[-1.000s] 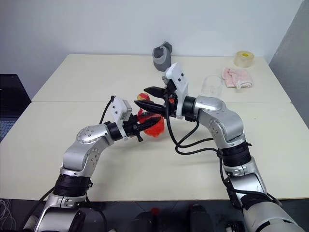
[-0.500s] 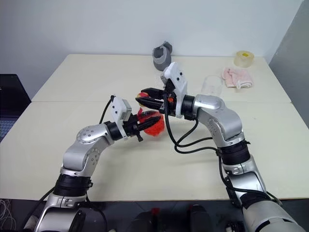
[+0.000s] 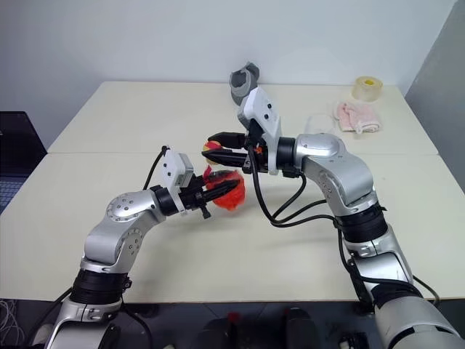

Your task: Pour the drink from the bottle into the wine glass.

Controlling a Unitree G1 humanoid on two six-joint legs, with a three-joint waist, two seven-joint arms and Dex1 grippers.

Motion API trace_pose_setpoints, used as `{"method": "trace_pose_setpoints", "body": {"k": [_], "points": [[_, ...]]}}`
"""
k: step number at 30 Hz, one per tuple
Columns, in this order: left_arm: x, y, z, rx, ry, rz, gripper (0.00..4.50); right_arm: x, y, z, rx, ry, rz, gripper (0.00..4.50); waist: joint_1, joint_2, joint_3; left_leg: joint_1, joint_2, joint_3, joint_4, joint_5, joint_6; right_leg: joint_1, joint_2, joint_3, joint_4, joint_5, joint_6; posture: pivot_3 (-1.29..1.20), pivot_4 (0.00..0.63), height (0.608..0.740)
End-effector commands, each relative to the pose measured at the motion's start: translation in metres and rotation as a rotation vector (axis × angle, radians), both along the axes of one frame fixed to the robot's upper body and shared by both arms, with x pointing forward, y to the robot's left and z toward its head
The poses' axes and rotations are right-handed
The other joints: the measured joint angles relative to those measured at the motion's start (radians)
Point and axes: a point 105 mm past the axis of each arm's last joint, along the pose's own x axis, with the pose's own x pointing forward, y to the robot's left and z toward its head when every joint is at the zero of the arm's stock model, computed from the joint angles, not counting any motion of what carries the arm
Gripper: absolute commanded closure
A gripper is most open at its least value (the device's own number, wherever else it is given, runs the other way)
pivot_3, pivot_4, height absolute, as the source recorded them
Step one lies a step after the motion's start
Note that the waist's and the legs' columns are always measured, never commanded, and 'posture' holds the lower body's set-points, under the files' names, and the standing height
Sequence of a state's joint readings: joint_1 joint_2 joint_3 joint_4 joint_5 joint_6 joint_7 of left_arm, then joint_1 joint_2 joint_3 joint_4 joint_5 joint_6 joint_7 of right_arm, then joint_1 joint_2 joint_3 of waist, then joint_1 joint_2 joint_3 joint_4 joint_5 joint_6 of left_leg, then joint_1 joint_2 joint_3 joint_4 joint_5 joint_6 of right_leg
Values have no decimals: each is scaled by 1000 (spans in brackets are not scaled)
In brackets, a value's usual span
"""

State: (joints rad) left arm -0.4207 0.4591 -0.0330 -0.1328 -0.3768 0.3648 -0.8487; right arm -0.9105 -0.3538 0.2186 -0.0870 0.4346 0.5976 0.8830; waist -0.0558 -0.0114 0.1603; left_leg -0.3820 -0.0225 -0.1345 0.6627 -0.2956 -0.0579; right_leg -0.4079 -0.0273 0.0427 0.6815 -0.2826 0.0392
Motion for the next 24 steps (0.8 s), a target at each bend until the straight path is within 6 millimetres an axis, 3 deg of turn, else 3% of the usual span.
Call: {"method": "trace_pose_setpoints", "body": {"k": [1, 11, 14, 19, 24], "points": [[-6, 4, 3, 9, -17, -19, 3476, -4, -19, 35, 94, -39, -26, 3309, 0, 0, 0, 0, 0, 0, 0, 0, 0, 0, 0, 0, 0, 0, 0, 0, 150, 740], [-6, 2, 5, 14, -20, -40, 3476, -14, -35, 48, 173, 245, 37, 3309, 3, 0, 0, 0, 0, 0, 0, 0, 1, 0, 0, 0, 0, 0, 0, 0, 150, 740], [-8, 5, 5, 15, -19, -31, 3476, -21, -53, 28, 129, 275, -31, 3309, 8, 0, 0, -1, 0, -1, 0, -1, 1, 0, 0, -1, -1, 0, 0, 0, 150, 740], [-12, 7, 1, 9, -9, -10, 3476, -34, -82, -32, 35, 260, -259, 3309, 23, 0, 0, -1, 0, 0, 0, -1, 2, 1, -2, -1, -1, 0, 0, 0, 150, 740], [-18, 2, -2, -9, 8, -17, 3476, -24, -115, -71, 60, 214, -625, 3309, 21, 0, 0, 0, 0, 2, 1, -1, 3, 1, -2, 1, 1, 0, 1, 0, 150, 740]]}}
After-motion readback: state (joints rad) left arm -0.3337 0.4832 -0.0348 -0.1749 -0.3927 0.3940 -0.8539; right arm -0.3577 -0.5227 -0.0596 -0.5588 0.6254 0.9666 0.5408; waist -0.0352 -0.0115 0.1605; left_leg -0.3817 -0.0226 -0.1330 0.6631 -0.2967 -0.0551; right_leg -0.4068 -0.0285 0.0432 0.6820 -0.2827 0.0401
